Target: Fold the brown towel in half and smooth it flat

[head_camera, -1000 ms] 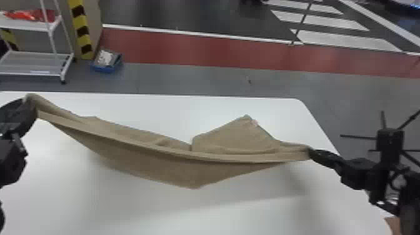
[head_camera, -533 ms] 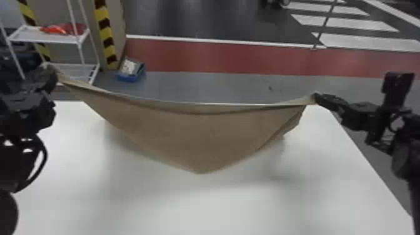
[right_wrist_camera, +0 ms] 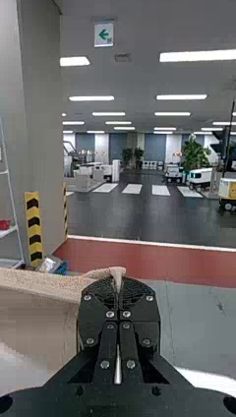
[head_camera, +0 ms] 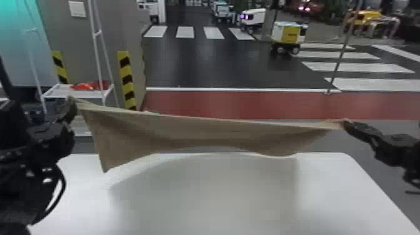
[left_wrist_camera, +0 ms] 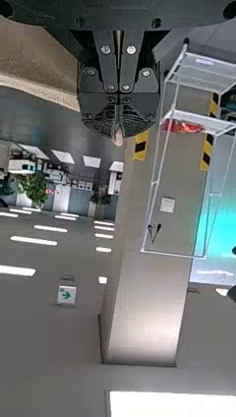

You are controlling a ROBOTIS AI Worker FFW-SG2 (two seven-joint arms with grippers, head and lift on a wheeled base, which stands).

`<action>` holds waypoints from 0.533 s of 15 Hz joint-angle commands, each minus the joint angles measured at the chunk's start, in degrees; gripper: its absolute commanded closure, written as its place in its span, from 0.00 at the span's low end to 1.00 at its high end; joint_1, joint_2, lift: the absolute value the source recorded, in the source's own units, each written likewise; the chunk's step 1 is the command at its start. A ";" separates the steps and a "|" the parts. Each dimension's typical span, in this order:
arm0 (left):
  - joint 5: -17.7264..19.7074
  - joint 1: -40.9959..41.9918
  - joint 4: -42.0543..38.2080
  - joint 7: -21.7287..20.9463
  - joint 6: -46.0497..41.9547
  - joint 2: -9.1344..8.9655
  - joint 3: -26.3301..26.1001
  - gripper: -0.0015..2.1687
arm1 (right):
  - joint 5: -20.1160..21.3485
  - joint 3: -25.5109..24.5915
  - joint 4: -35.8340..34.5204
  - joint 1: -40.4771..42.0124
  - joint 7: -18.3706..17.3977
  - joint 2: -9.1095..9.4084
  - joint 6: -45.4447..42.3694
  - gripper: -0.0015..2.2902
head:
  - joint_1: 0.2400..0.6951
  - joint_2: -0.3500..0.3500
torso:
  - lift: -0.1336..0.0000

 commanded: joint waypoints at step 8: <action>-17.29 28.30 -17.82 2.33 16.61 -4.98 -5.49 0.67 | -4.91 -15.45 -7.97 27.00 15.33 0.41 -3.92 0.59 | 1.00 0.22 | 0.13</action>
